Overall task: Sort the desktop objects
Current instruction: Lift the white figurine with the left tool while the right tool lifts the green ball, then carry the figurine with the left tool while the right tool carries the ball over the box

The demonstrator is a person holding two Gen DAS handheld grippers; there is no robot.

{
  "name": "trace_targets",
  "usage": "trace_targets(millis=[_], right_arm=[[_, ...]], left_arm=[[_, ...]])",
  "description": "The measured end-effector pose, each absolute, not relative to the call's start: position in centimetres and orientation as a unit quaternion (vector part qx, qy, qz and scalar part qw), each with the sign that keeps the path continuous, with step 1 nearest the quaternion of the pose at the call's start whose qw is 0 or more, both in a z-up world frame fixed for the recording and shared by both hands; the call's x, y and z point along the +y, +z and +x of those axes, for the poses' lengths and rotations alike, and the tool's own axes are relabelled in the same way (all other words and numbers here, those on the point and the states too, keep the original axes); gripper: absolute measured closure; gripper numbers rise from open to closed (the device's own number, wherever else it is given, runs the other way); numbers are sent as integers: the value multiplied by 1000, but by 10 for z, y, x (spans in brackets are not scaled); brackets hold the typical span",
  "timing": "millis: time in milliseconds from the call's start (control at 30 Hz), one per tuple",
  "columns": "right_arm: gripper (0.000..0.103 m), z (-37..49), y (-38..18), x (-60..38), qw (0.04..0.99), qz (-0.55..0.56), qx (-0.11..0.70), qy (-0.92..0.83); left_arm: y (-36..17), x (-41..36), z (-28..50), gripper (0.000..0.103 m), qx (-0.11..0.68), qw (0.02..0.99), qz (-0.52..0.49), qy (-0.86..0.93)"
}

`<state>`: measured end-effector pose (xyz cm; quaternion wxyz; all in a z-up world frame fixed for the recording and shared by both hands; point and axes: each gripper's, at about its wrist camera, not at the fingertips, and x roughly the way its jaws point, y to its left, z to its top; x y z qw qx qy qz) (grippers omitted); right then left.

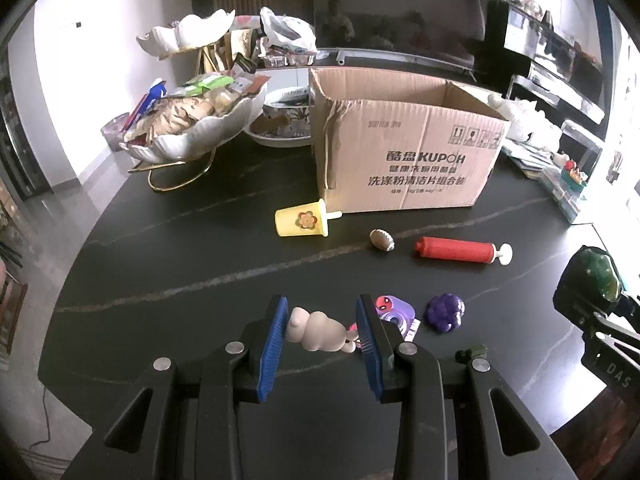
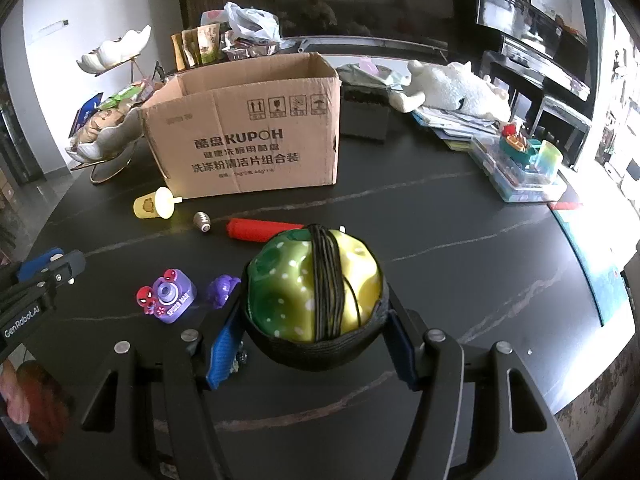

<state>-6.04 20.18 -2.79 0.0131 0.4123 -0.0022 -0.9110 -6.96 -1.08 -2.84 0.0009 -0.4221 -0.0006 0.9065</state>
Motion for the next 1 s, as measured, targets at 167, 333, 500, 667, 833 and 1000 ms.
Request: trace_targets(millis=[167, 333, 500, 667, 833, 1000], right_arm=[[43, -60, -23, 200, 18, 408, -1, -913], [43, -60, -19, 199, 23, 405, -2, -914], [43, -61, -17, 199, 28, 405, -3, -914], [43, -66, -17, 199, 36, 407, -5, -913], [43, -74, -13, 196, 41, 403, -1, -914], [43, -81, -5, 192, 45, 395, 1, -918]], left_arm=[[-24, -8, -68, 71, 7, 1, -417, 909], [-21, -7, -68, 71, 9, 2, -414, 910], [-18, -8, -68, 71, 7, 2, -413, 911], [-16, -8, -72, 71, 6, 4, -413, 911], [-9, -3, -79, 71, 11, 9, -407, 913], [1, 0, -86, 71, 16, 11, -399, 917]])
